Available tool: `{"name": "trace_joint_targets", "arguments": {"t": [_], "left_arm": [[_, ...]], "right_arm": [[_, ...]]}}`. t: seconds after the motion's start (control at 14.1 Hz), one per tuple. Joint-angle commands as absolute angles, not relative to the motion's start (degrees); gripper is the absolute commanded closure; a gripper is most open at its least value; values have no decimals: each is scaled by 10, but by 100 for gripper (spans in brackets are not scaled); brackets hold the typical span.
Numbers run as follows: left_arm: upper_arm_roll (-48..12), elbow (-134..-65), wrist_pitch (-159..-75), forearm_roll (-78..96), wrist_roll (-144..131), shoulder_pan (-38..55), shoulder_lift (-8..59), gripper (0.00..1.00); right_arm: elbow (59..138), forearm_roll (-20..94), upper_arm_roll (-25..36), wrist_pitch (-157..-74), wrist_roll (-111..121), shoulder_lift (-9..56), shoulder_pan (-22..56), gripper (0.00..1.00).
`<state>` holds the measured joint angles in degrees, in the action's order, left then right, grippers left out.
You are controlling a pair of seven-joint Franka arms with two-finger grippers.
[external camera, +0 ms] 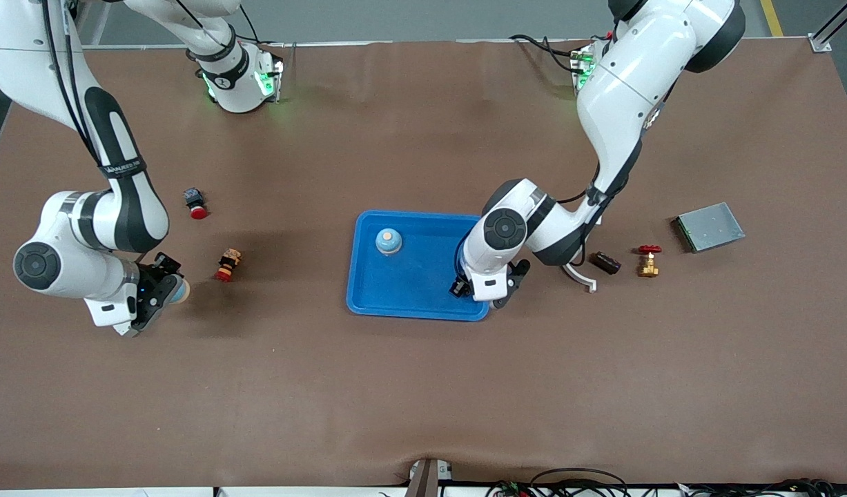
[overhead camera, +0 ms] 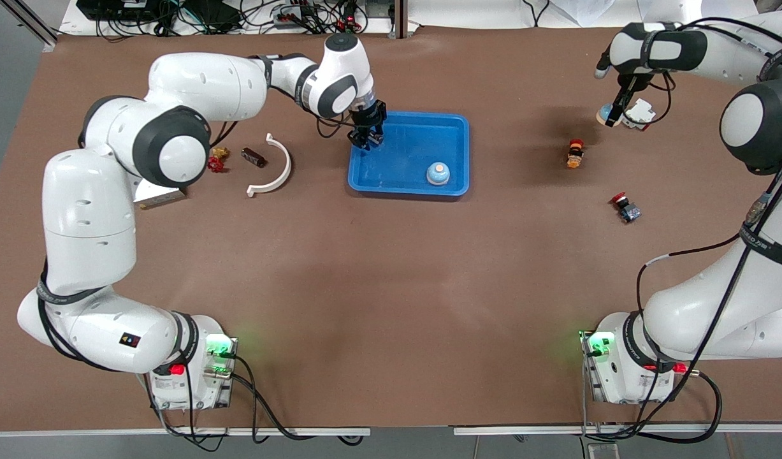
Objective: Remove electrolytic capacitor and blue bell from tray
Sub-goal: 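Grasp the second capacitor with the left gripper while the right gripper lowers the bell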
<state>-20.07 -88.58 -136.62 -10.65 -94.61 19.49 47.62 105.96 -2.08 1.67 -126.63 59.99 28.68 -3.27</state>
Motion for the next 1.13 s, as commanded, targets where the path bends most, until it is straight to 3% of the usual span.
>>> {"name": "trace_joint_targets", "arguments": {"t": [0.0, 0.07, 0.14, 0.28, 0.57, 0.92, 1.06], "left_arm": [[-187, -869, -1368, -119, -949, 207, 485, 74], [-187, -869, -1368, -119, -949, 207, 484, 91], [-187, -869, -1368, -120, -947, 207, 480, 100], [-187, -869, -1368, -120, -947, 203, 462, 100], [-190, -874, -1317, -122, -942, 181, 390, 100], [-193, -920, -1203, -113, -854, 111, 288, 100], [-195, -968, -1178, -113, -798, 73, 244, 100]], "right_arm": [[1098, -26, 5, -1308, 611, 271, -49, 85], [1106, -26, 5, -1319, 611, 271, -49, 85], [1119, -26, 5, -1338, 611, 271, -51, 85], [1144, -26, 5, -1387, 611, 272, -53, 85], [1150, -26, 5, -1402, 611, 279, -54, 85], [1150, -25, 4, -1415, 611, 290, -60, 82], [1149, -25, 4, -1423, 611, 295, -60, 82]]}}
